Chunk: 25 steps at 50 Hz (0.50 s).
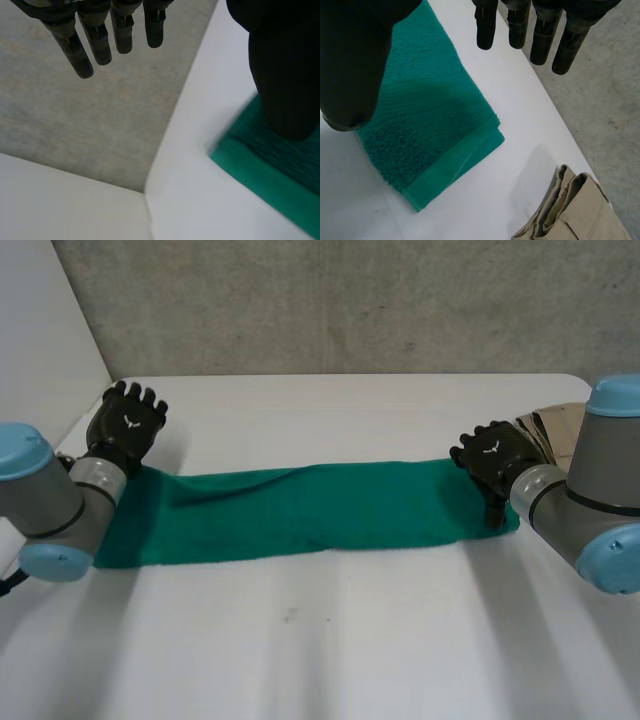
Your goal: Fold the laundry.
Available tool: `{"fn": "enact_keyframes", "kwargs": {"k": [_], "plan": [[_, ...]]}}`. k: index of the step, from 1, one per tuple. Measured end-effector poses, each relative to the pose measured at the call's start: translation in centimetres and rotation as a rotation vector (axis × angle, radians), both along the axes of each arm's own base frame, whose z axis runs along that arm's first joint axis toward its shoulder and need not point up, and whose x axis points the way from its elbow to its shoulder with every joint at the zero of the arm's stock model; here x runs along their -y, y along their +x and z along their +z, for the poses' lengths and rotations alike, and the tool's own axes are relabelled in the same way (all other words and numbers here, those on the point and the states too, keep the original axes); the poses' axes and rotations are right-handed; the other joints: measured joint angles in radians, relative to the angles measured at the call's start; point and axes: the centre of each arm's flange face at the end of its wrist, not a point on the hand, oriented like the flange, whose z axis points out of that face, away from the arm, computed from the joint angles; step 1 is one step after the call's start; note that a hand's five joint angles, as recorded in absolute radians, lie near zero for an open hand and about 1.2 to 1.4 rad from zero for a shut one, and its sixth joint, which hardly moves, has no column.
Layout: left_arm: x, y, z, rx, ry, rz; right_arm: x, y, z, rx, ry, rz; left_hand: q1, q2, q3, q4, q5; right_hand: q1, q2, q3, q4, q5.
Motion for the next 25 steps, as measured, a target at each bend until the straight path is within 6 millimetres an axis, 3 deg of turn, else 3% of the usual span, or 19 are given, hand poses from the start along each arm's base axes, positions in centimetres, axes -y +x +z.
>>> {"fn": "enact_keyframes", "kwargs": {"k": [6, 14, 19, 25], "plan": [[1.4, 0.2, 0.0, -0.001, -0.054, 0.07, -0.3, -0.1, -0.5, -0.004, 0.018, 0.0, 0.0, 0.0, 0.0, 0.0, 0.0, 0.0, 0.0, 0.0, 0.0, 0.0], [1.0, 1.4, 0.9, -0.006, -0.038, 0.204, -0.6, -0.1, -0.8, -0.003, 0.031, 0.009, 0.0, 0.0, 0.0, 0.0, 0.0, 0.0, 0.0, 0.0, 0.0, 0.0], [-1.0, 2.0, 1.8, -0.008, 0.009, 0.244, -0.6, -0.5, -0.8, 0.009, 0.044, 0.017, 0.0, 0.0, 0.0, 0.0, 0.0, 0.0, 0.0, 0.0, 0.0, 0.0], [-4.9, 1.2, 2.9, -0.067, 0.066, 0.164, -0.2, -2.2, -0.8, 0.038, 0.067, 0.003, 0.0, 0.0, 0.0, 0.0, 0.0, 0.0, 0.0, 0.0, 0.0, 0.0]]}}
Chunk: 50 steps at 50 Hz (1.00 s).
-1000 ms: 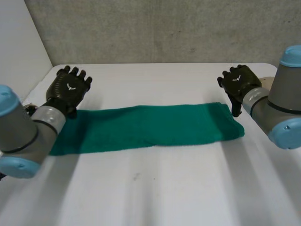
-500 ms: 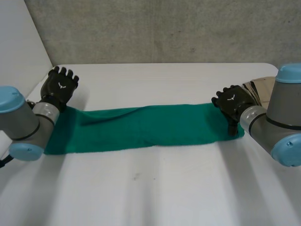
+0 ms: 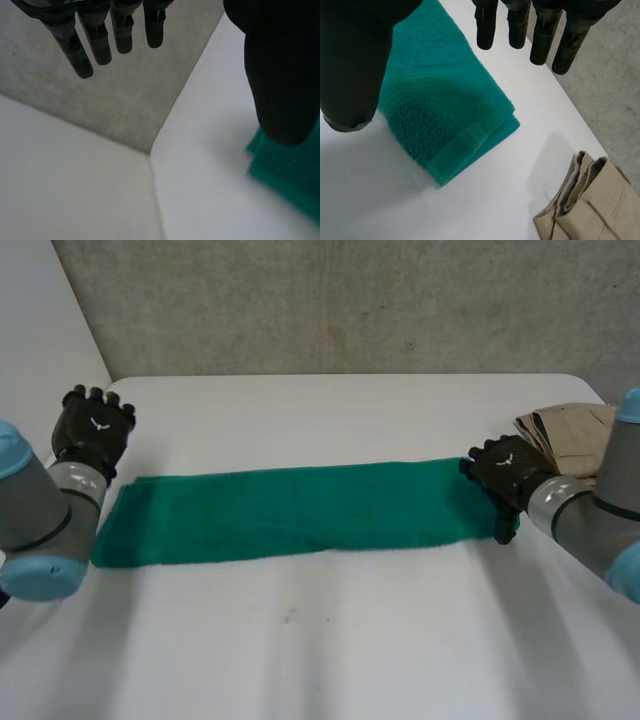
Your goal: Fold the laundry.
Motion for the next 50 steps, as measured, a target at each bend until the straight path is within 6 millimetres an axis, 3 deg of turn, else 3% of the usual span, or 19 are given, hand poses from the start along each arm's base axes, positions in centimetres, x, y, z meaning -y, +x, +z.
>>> {"fn": "enact_keyframes", "kwargs": {"k": [2, 3, 6, 13, 15, 20, 22, 23, 29, 34, 38, 41, 42, 46, 50], "plan": [[-0.5, -0.2, 0.1, -0.017, 0.005, -0.014, 0.1, -0.2, -0.1, 0.007, 0.006, -0.003, 0.0, 0.0, 0.0, 0.0, 0.0, 0.0, 0.001, 0.001, 0.0, 0.0], [-2.6, -1.0, 0.6, -0.097, 0.026, -0.063, 0.3, -0.8, -0.3, 0.029, 0.023, -0.008, 0.0, 0.0, 0.0, 0.0, 0.0, 0.004, 0.002, 0.009, 0.002, 0.003], [-4.5, -1.8, 1.0, -0.203, 0.054, -0.104, 0.7, -1.4, -1.0, 0.073, 0.06, -0.011, 0.0, 0.0, 0.0, 0.0, 0.0, 0.049, 0.08, 0.087, 0.063, 0.059], [-6.9, -3.0, 1.2, -0.35, 0.099, -0.154, 2.0, -1.9, -3.5, 0.14, 0.121, -0.009, 0.0, 0.0, 0.0, 0.0, 0.0, 0.164, 0.202, 0.211, 0.194, 0.168], [-6.9, -3.1, 1.2, -0.354, 0.101, -0.155, 2.1, -2.0, -3.6, 0.141, 0.122, -0.01, 0.0, 0.0, 0.0, 0.0, 0.0, 0.164, 0.202, 0.211, 0.194, 0.168], [-7.2, -3.4, 1.0, -0.364, 0.11, -0.159, 3.6, -2.6, -5.2, 0.153, 0.101, -0.028, 0.0, 0.0, 0.0, 0.0, 0.0, 0.545, 0.652, 0.651, 0.635, 0.599], [-7.2, -3.3, 1.0, -0.362, 0.11, -0.158, 3.7, -2.6, -5.2, 0.153, 0.099, -0.029, 0.0, 0.0, 0.0, 0.0, 0.0, 0.545, 0.652, 0.651, 0.635, 0.599], [-7.2, -3.3, 1.0, -0.36, 0.11, -0.158, 4.1, -2.8, -5.4, 0.153, 0.082, -0.036, 0.0, 0.0, 0.0, 0.0, 0.0, 0.741, 0.918, 0.915, 0.9, 0.863], [-7.2, -3.2, 0.8, -0.355, 0.114, -0.154, 5.2, -4.2, -5.1, 0.145, 0.039, -0.087, 0.0, 0.0, 0.0, 0.0, 0.0, 0.76, 0.957, 0.967, 0.955, 0.912], [-7.3, -3.2, 0.8, -0.355, 0.116, -0.153, 4.8, -5.8, -4.2, 0.131, 0.056, -0.134, 0.0, 0.0, 0.0, 0.0, 0.0, 0.76, 0.957, 0.967, 0.955, 0.917], [-7.5, -3.1, 0.9, -0.355, 0.12, -0.153, 3.1, -9.5, -3.1, 0.104, 0.122, -0.204, 0.0, 0.0, 0.0, 0.0, 0.0, 0.76, 0.957, 0.967, 0.955, 0.921], [-7.6, -3.1, 0.9, -0.355, 0.12, -0.153, 2.8, -10.7, -2.9, 0.09, 0.129, -0.225, 0.0, 0.0, 0.0, 0.0, 0.0, 0.76, 0.957, 0.967, 0.955, 0.921], [-7.8, -3.0, 1.1, -0.356, 0.122, -0.151, 2.1, -13.5, -2.3, 0.05, 0.126, -0.27, 0.0, 0.0, 0.0, 0.0, 0.0, 0.76, 0.957, 0.967, 0.956, 0.921], [-8.2, -2.9, 1.4, -0.357, 0.125, -0.15, 1.7, -17.9, -1.4, -0.053, 0.086, -0.342, 0.0, 0.0, 0.0, 0.0, 0.0, 0.761, 0.957, 0.967, 0.956, 0.921], [-8.5, -2.8, 1.6, -0.358, 0.126, -0.149, 1.6, -20.4, -0.5, -0.14, 0.044, -0.38, 0.0, 0.0, 0.0, 0.0, 0.0, 0.77, 0.957, 0.967, 0.956, 0.921]]}}
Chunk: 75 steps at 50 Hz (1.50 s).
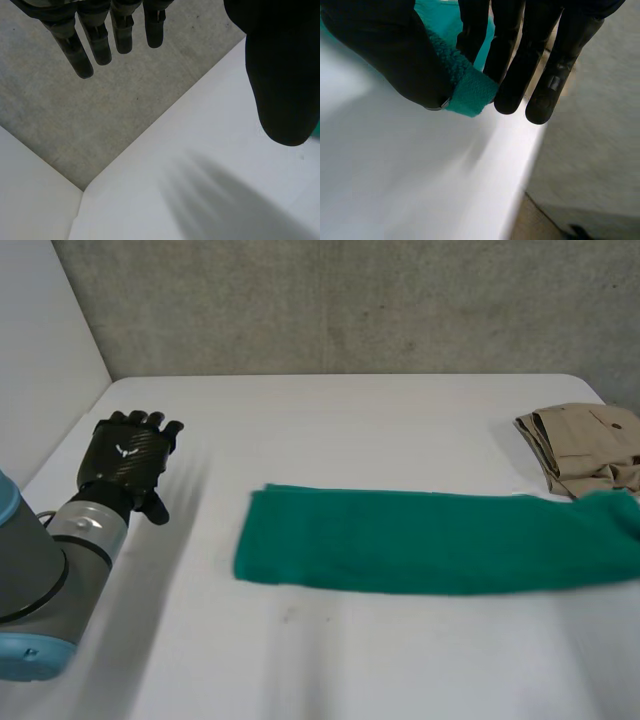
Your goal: Fold the laundry.
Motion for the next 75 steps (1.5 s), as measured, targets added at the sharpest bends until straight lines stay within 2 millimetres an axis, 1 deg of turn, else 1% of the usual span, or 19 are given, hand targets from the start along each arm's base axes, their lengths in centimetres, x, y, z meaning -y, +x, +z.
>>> {"fn": "enact_keyframes", "kwargs": {"k": [6, 12, 13, 15, 16, 19, 22, 24, 29, 31, 33, 37, 45, 52, 58, 60, 64, 70, 75], "plan": [[-0.3, 0.1, 0.5, -0.005, -0.009, 0.0, 0.6, 0.7, 3.7, -0.074, -0.127, 0.038, 0.0, 0.0, 0.0, 0.0, 0.0, 0.0, 0.0, 0.0, 0.0, 0.002], [-0.4, 0.1, 0.9, -0.01, -0.02, 0.0, 0.5, 6.9, 6.5, 0.002, -0.235, 0.183, 0.0, 0.0, 0.0, 0.0, 0.0, 0.006, 0.0, 0.0, 0.0, 0.002], [-0.5, 0.1, 1.0, -0.011, -0.023, 0.0, -0.5, 12.5, 8.1, 0.074, -0.292, 0.323, 0.0, 0.0, 0.0, 0.0, 0.0, 0.006, 0.0, 0.0, 0.001, 0.002], [-0.5, 0.1, 1.0, -0.011, -0.023, 0.0, -0.8, 13.8, 8.3, 0.087, -0.302, 0.356, 0.0, 0.0, 0.0, 0.0, 0.0, 0.006, 0.0, 0.0, 0.001, 0.002], [-0.5, 0.1, 1.0, -0.011, -0.024, 0.0, -2.5, 18.6, 9.0, 0.137, -0.33, 0.487, 0.0, 0.0, 0.0, 0.0, 0.0, 0.006, 0.0, 0.0, 0.001, 0.002], [-0.5, 0.1, 1.0, -0.011, -0.024, -0.001, -5.4, 24.7, 9.2, 0.196, -0.353, 0.663, 0.0, 0.0, 0.0, 0.0, 0.0, 0.006, 0.0, 0.0, 0.001, 0.002], [-0.5, 0.0, 1.0, -0.012, -0.024, -0.003, -7.0, 27.5, 8.9, 0.217, -0.354, 0.745, 0.0, 0.0, 0.0, 0.0, 0.0, 0.006, 0.0, 0.0, 0.002, 0.002], [-0.6, 0.0, 1.0, -0.012, -0.023, -0.005, -11.1, 33.8, 6.5, 0.251, -0.319, 0.938, 0.0, 0.0, 0.0, 0.0, 0.0, 0.006, 0.0, 0.0, 0.002, 0.002], [-0.8, -0.3, 0.8, -0.011, -0.017, -0.016, -15.0, 38.7, 1.1, 0.246, -0.209, 1.088, 0.0, 0.0, 0.0, 0.0, 0.0, -0.002, -0.008, -0.009, -0.008, -0.006], [-0.9, -0.4, 0.7, -0.01, -0.016, -0.017, -15.3, 39.0, 0.6, 0.244, -0.198, 1.095, 0.0, 0.0, 0.0, 0.0, 0.0, -0.029, -0.047, -0.048, -0.049, -0.042], [-1.2, -0.8, 0.6, -0.007, -0.013, -0.033, -16.0, 39.6, -1.4, 0.235, -0.143, 1.107, 0.0, 0.0, 0.0, 0.0, 0.0, -0.494, -0.545, -0.537, -0.539, -0.51], [-1.4, -1.7, 0.5, -0.003, -0.016, -0.062, -15.1, 38.9, -0.9, 0.257, -0.124, 1.024, 0.0, 0.0, 0.0, 0.0, 0.0, -0.77, -0.951, -0.954, -0.949, -0.916], [-2.2, -5.4, 0.6, -0.015, -0.032, -0.176, -10.8, 32.6, 2.5, 0.346, -0.07, 0.674, 0.0, 0.0, 0.0, 0.0, 0.0, -0.771, -0.96, -0.969, -0.957, -0.922], [-3.7, -9.4, -0.4, -0.013, -0.022, -0.293, -10.0, 25.7, -0.1, 0.362, 0.102, 0.459, 0.0, 0.0, 0.0, 0.0, 0.0, -0.771, -0.96, -0.969, -0.957, -0.922], [-4.6, -10.9, -1.3, -0.005, -0.008, -0.339, -10.1, 22.5, -2.9, 0.385, 0.19, 0.392, 0.0, 0.0, 0.0, 0.0, 0.0, -0.542, -0.675, -0.697, -0.703, -0.685], [-4.7, -11.1, -1.4, -0.004, -0.007, -0.339, -9.7, 21.6, -3.7, 0.399, 0.196, 0.374, 0.0, 0.0, 0.0, 0.0, 0.0, -0.121, -0.145, -0.166, -0.183, -0.183], [-4.6, -10.8, -1.1, -0.006, -0.011, -0.317, -8.4, 20.9, -3.9, 0.406, 0.148, 0.361, 0.0, 0.0, 0.0, 0.0, 0.0, -0.012, 0.001, -0.008, -0.005, -0.014], [-4.2, -9.4, 0.2, -0.016, -0.031, -0.259, -6.1, 21.3, -2.1, 0.37, 0.024, 0.363, 0.0, 0.0, 0.0, 0.0, 0.0, -0.009, 0.001, -0.004, 0.0, -0.002], [-3.4, -7.2, 2.0, -0.029, -0.058, -0.188, -6.1, 25.3, 2.1, 0.308, -0.137, 0.476, 0.0, 0.0, 0.0, 0.0, 0.0, 0.0, 0.001, -0.004, 0.001, 0.002]]}}
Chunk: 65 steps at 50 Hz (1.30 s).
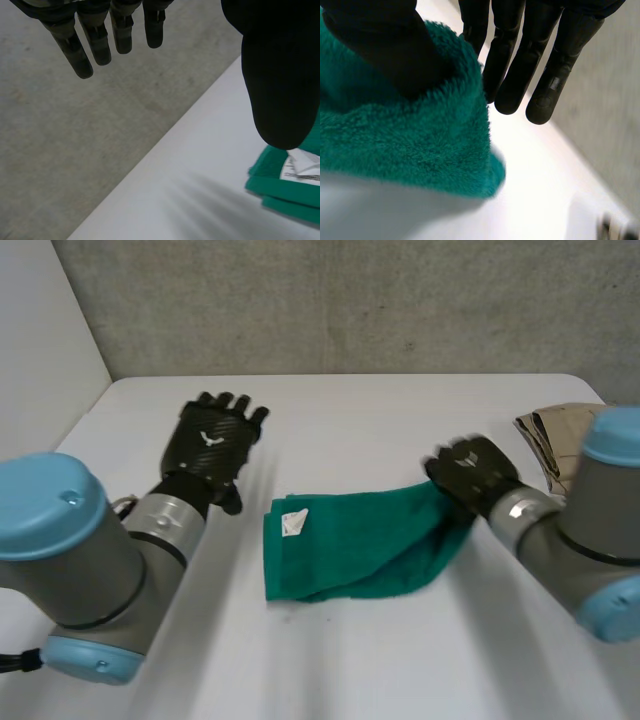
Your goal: Fold the laundry.
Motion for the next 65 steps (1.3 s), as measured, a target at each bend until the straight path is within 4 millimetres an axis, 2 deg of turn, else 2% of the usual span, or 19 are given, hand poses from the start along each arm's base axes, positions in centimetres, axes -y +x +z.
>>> {"fn": "enact_keyframes", "kwargs": {"k": [2, 3, 4, 6, 8, 9, 11, 13, 14, 19, 22, 23, 25, 27, 30, 37, 45, 53, 65], "plan": [[0.2, 0.6, 0.4, -0.003, -0.004, 0.018, -1.7, 3.4, 1.4, -0.006, -0.053, 0.095, 0.0, 0.0, 0.0, 0.0, 0.0, 0.0, 0.0, 0.0, 0.0, 0.0], [0.3, 0.7, 0.5, -0.004, -0.004, 0.023, -2.0, 3.9, 1.5, -0.007, -0.057, 0.112, 0.0, 0.0, 0.0, 0.0, 0.0, 0.0, 0.0, 0.0, 0.0, 0.0], [0.4, 1.1, 0.7, -0.005, -0.004, 0.036, -3.5, 6.2, 1.7, -0.014, -0.067, 0.184, 0.0, 0.0, 0.0, 0.0, 0.0, 0.001, 0.0, 0.0, 0.0, 0.001], [0.6, 1.4, 0.8, -0.005, -0.003, 0.049, -4.4, 7.3, 1.6, -0.019, -0.066, 0.223, 0.0, 0.0, 0.0, 0.0, 0.0, 0.001, 0.0, 0.0, 0.0, 0.001], [0.8, 1.7, 0.9, -0.005, -0.002, 0.067, -7.4, 10.6, 0.5, -0.052, -0.051, 0.352, 0.0, 0.0, 0.0, 0.0, 0.0, -0.009, -0.022, -0.017, -0.019, -0.015], [0.8, 1.7, 0.9, -0.005, -0.002, 0.067, -7.4, 10.6, 0.5, -0.052, -0.051, 0.352, 0.0, 0.0, 0.0, 0.0, 0.0, -0.009, -0.022, -0.017, -0.019, -0.015], [1.0, 2.0, 1.0, -0.008, -0.003, 0.088, -9.4, 12.4, -1.0, -0.085, -0.028, 0.445, 0.0, 0.0, 0.0, 0.0, 0.0, -0.369, -0.456, -0.448, -0.44, -0.411], [1.1, 2.0, 1.1, -0.013, -0.005, 0.098, -10.1, 13.0, -1.6, -0.09, -0.015, 0.477, 0.0, 0.0, 0.0, 0.0, 0.0, -0.516, -0.617, -0.612, -0.618, -0.592], [1.3, 2.0, 1.2, -0.02, -0.006, 0.105, -10.4, 13.2, -1.8, -0.085, -0.003, 0.49, 0.0, 0.0, 0.0, 0.0, 0.0, -0.677, -0.834, -0.83, -0.839, -0.812], [1.9, 1.7, 1.8, -0.081, -0.009, 0.121, -9.7, 12.7, -1.0, 0.012, 0.07, 0.439, 0.0, 0.0, 0.0, 0.0, 0.0, -0.771, -0.961, -0.964, -0.957, -0.925], [2.2, 1.3, 2.0, -0.111, -0.003, 0.116, -7.8, 11.2, -0.1, 0.099, 0.132, 0.337, 0.0, 0.0, 0.0, 0.0, 0.0, -0.771, -0.961, -0.964, -0.957, -0.925], [2.3, 0.8, 2.0, -0.133, 0.004, 0.103, -6.3, 9.8, 0.5, 0.159, 0.173, 0.252, 0.0, 0.0, 0.0, 0.0, 0.0, -0.771, -0.961, -0.964, -0.957, -0.925], [2.3, 0.6, 2.0, -0.138, 0.007, 0.098, -5.9, 9.3, 0.7, 0.175, 0.184, 0.228, 0.0, 0.0, 0.0, 0.0, 0.0, -0.771, -0.961, -0.964, -0.957, -0.925], [2.0, -1.3, 1.6, -0.165, 0.045, 0.043, -3.7, 6.4, 1.6, 0.27, 0.241, 0.083, 0.002, 0.0, 0.0, 0.0, 0.0, -0.771, -0.961, -0.964, -0.957, -0.925], [1.2, -3.3, 0.7, -0.172, 0.1, -0.025, -2.9, 4.7, 1.9, 0.311, 0.267, 0.009, 0.003, 0.0, 0.0, 0.0, 0.0, -0.771, -0.961, -0.964, -0.957, -0.925], [-1.0, -7.1, -2.2, -0.178, 0.284, -0.189, -2.1, 3.0, 1.7, 0.325, 0.282, -0.062, 0.003, 0.0, 0.0, 0.0, 0.0, -0.771, -0.961, -0.964, -0.957, -0.925], [-1.5, -8.1, -5.2, -0.146, 0.403, -0.162, -1.7, 3.1, 0.8, 0.308, 0.295, -0.064, 0.003, 0.002, 0.002, 0.003, 0.0, -0.771, -0.961, -0.964, -0.957, -0.925], [-0.6, -5.7, -6.3, -0.024, 0.422, 0.003, -1.4, 4.4, -0.8, 0.294, 0.324, -0.038, 0.002, 0.0, 0.0, 0.0, 0.0, -0.771, -0.961, -0.964, -0.957, -0.925], [-0.4, -3.3, -7.7, 0.168, 0.434, 0.043, -2.9, 7.2, -3.3, 0.252, 0.375, 0.03, 0.0, 0.0, 0.0, 0.0, 0.0, -0.771, -0.961, -0.964, -0.957, -0.924]]}}
